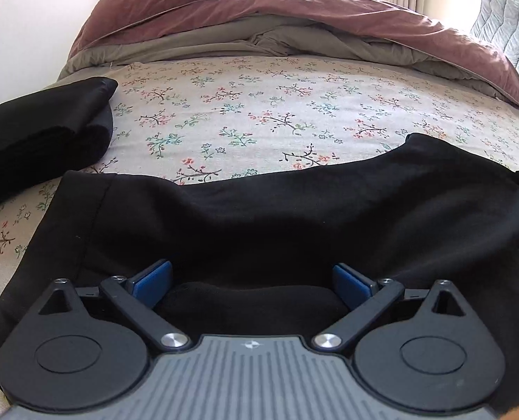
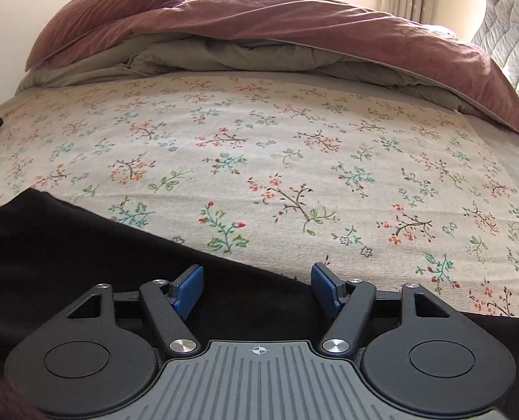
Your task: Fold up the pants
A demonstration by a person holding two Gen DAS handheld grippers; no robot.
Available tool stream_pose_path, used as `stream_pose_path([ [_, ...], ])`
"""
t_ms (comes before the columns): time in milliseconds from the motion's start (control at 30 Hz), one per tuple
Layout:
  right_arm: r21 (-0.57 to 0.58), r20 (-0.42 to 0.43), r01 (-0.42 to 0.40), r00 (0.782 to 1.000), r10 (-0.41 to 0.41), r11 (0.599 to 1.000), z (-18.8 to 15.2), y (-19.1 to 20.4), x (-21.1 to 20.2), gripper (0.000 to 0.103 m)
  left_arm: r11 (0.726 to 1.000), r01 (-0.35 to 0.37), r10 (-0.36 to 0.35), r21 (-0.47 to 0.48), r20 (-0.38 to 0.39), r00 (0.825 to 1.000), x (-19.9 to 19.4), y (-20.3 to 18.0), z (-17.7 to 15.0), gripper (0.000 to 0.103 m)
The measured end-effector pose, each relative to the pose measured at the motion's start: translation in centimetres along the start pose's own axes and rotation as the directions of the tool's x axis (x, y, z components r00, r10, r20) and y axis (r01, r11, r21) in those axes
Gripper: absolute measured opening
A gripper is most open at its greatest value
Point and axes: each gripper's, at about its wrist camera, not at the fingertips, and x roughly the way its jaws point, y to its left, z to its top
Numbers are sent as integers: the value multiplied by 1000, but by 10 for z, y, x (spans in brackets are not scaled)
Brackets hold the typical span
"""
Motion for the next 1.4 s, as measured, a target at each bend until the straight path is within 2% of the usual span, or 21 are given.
stream_pose_path([
  [33,19,7,-10,1000,10,1000,0,-1,-9,66,1000,-7,7,2,15,1000,-4,-2,2,103],
  [100,6,35,-96,995,96,995,-7,6,-30,69,999,18,-21,41,83,996,-16,-12,5,103],
  [167,-87,39,-138,989,142,987,-20,29,-52,69,994,66,-78,91,131,988,-29,-28,4,103],
  [233,-194,35,-175,982,186,965,-34,58,-67,69,979,141,-164,148,154,974,-34,-49,2,103],
  [367,-320,-16,-249,966,258,914,-63,105,-81,70,938,251,-285,240,119,951,-30,-91,-9,103],
  [433,-360,-44,-255,965,257,897,-78,119,-81,70,918,267,-297,293,60,953,-22,-104,-22,103],
  [467,-361,-29,-247,967,254,899,-85,120,-83,71,913,266,-288,310,29,957,-18,-107,-26,103],
  [500,-349,-26,-249,966,256,903,-89,117,-86,73,908,267,-283,322,0,959,-16,-108,-35,103],
  [600,-282,-46,-271,962,269,920,-104,100,-100,78,900,304,-317,312,-9,948,-24,-95,-46,103],
  [733,-302,-42,-254,966,254,919,-133,65,-125,80,882,346,-357,318,-27,934,-40,-76,-67,103],
  [800,-309,-34,-240,970,242,920,-146,47,-135,81,885,356,-361,302,-41,932,-46,-67,-73,103],
  [900,-272,-44,-216,976,212,938,-157,18,-148,82,897,357,-354,262,-62,933,-52,-58,-76,103],
  [1100,-193,-73,-134,990,122,972,-162,-26,-164,83,929,295,-284,226,-80,956,-57,-59,-71,103],
  [1200,-152,-61,-81,996,72,985,-161,-52,-179,83,941,285,-283,183,-38,958,-66,-67,-60,103],
  [1300,-106,-70,-30,997,22,994,-159,-78,-184,83,941,308,-313,143,15,950,-74,-82,-49,103],
  [1400,-72,-94,33,995,-39,997,-154,-106,-183,83,933,343,-348,108,36,937,-74,-103,-39,103],
])
